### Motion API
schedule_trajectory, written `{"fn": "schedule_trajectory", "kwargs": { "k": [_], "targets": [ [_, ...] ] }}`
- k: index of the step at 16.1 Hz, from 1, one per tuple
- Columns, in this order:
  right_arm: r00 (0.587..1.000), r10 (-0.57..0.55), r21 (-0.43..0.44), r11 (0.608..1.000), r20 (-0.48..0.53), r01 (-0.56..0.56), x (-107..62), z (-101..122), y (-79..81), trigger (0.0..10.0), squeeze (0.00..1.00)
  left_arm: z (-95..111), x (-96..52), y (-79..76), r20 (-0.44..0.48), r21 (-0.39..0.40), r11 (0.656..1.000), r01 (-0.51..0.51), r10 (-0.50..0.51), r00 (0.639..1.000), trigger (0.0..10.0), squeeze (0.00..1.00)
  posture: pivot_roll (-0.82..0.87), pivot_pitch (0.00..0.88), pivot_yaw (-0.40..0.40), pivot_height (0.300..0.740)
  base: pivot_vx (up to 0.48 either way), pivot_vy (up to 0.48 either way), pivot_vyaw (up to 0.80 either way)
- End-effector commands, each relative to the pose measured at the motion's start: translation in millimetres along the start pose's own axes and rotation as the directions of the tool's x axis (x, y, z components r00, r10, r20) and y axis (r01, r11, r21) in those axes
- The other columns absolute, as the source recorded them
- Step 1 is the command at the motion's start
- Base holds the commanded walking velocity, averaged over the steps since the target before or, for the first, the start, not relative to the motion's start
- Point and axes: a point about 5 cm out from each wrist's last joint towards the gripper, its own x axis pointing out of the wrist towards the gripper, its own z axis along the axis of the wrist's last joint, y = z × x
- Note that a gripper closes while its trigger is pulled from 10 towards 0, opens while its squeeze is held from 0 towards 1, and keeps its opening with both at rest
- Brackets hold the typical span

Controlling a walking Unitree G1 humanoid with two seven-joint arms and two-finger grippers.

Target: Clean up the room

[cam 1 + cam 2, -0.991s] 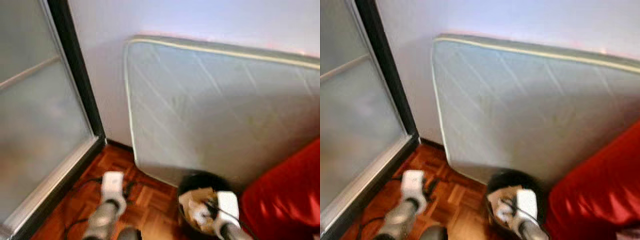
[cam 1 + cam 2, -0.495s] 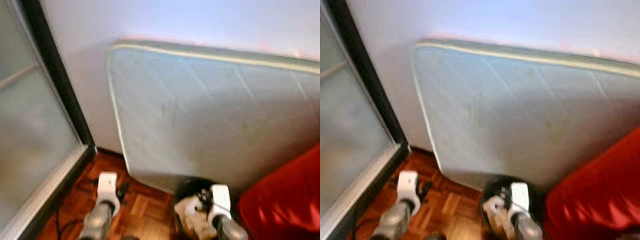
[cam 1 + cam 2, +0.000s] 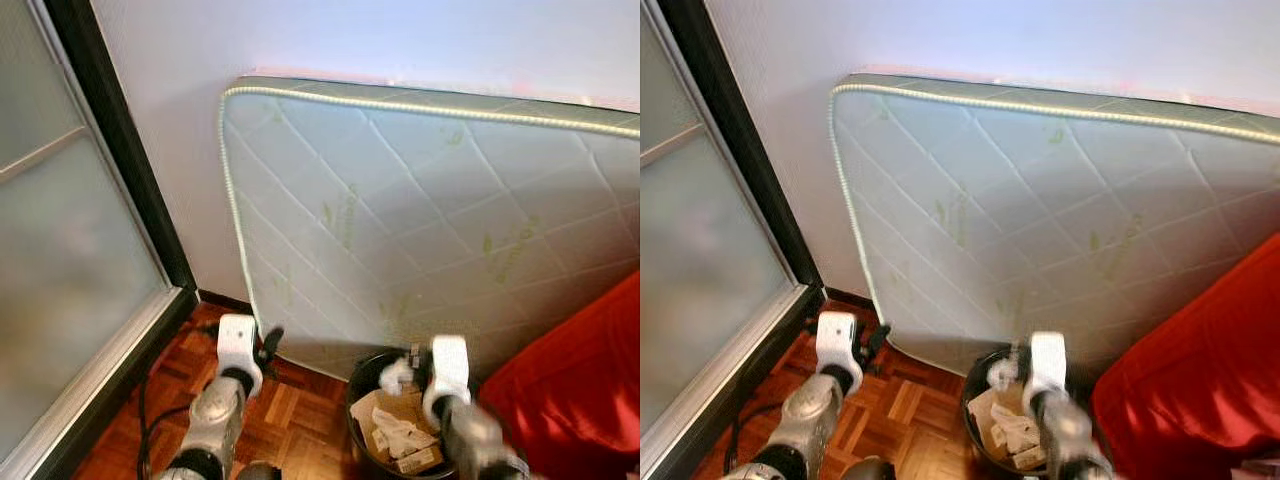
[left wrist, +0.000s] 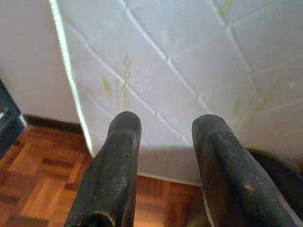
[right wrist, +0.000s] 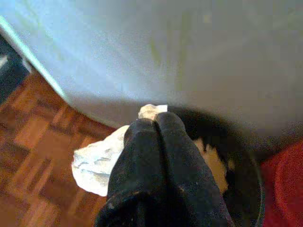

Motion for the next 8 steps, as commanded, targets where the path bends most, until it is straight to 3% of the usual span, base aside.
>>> {"fn": "schedule_trajectory", "kwargs": {
  "k": [1,4,8],
  "targets": [
    [1.000,-0.003,0.010,1.000,0.016,0.002,3.2,9.0,1.3,10.0,0.00,5.8,2.3,-1.7,0.031,-0.002,1.000,0.010,-0.010,0.999,10.0,0.00,0.08,0.002,-0.026,0.652,0.000,0.000,0.00],
    [0.997,-0.041,-0.032,0.999,0.072,0.044,9.8,31.6,4.4,10.0,0.00,8.5,1.1,-2.4,0.056,0.015,1.000,0.027,-0.028,0.998,10.0,0.00,0.10,0.025,-0.022,0.652,0.000,0.000,0.00],
    [0.983,-0.151,-0.106,0.981,0.102,0.162,8.0,39.2,-12.0,10.0,0.00,8.5,-2.4,-0.5,0.070,0.023,0.999,0.029,-0.030,0.997,10.0,0.00,0.11,0.035,-0.024,0.652,0.000,0.000,0.00]
  ]
}}
